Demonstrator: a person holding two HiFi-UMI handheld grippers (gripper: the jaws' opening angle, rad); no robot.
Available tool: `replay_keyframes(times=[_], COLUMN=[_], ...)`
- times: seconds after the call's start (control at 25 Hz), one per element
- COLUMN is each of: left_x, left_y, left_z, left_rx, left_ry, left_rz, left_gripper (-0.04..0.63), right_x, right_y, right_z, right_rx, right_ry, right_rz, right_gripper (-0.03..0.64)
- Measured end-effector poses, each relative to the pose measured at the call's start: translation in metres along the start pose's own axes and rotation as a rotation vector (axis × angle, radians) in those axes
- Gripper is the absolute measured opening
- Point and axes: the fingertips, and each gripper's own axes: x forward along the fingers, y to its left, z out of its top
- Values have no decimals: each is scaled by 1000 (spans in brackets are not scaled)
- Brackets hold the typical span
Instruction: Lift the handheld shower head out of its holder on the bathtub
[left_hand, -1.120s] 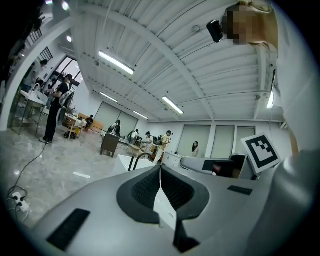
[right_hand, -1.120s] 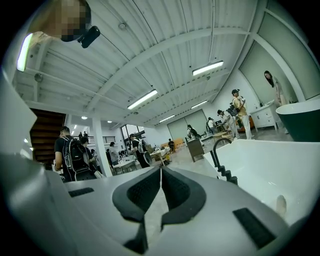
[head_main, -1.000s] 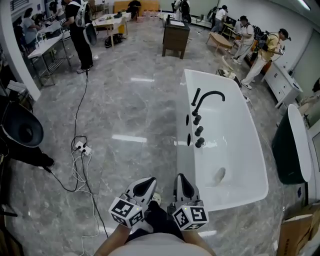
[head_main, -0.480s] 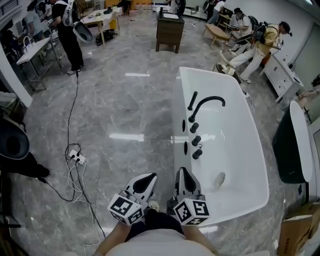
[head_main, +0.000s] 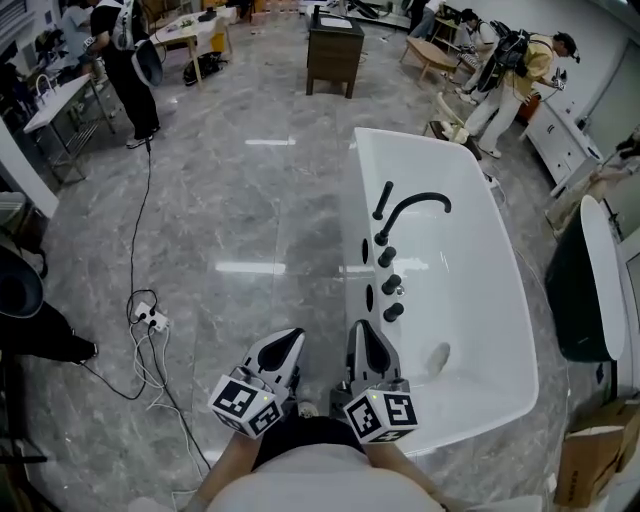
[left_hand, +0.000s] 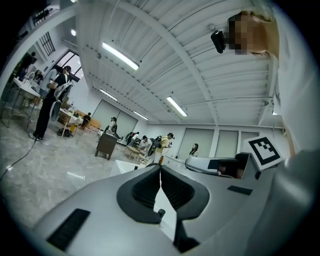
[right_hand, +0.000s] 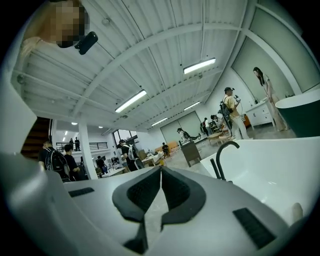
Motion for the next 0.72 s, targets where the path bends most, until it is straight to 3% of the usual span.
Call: replay_keyframes(times=[0.2, 0.44, 0.72], left_x=[48, 116, 179], left_y=[27, 58, 110], left_z=[11, 33, 63], left_rx=[37, 54, 84], left_ry=[23, 57, 108], left_rz=[-31, -122, -204], left_gripper=[12, 12, 12], right_x=[37, 106, 186], right_y=[-15, -50, -59], right_z=[13, 27, 48], right_rx=[-50, -32, -27], right_ry=[-58, -75, -122], right_rz=[-28, -107, -158], right_gripper=[18, 18, 18])
